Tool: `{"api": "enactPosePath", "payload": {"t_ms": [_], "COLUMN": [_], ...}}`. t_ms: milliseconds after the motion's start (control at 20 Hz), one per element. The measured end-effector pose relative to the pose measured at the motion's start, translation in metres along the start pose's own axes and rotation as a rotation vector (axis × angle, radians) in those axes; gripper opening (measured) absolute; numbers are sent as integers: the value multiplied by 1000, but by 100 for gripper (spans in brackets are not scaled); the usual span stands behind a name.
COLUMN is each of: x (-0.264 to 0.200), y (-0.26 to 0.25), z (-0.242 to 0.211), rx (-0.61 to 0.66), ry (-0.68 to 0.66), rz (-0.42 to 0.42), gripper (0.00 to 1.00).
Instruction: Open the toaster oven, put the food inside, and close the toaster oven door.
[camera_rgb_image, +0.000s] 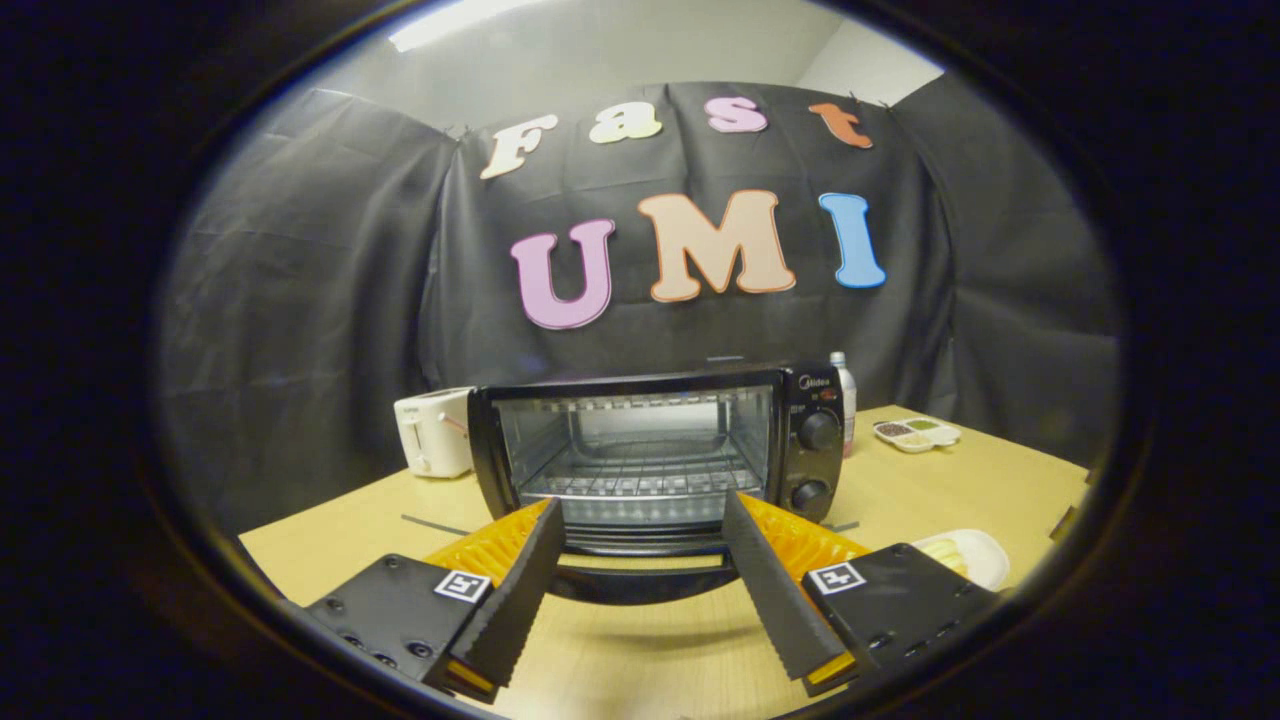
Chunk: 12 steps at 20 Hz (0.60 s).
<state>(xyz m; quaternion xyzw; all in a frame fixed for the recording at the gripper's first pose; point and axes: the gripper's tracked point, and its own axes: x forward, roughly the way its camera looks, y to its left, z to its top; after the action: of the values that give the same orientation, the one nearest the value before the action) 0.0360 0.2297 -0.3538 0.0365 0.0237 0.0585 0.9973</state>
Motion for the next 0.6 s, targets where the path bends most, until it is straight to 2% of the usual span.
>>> {"api": "enactPosePath", "payload": {"t_ms": [600], "x": [-14], "y": [-3], "z": [-50], "rx": [4], "ry": [204], "rz": [19], "gripper": [99]}}
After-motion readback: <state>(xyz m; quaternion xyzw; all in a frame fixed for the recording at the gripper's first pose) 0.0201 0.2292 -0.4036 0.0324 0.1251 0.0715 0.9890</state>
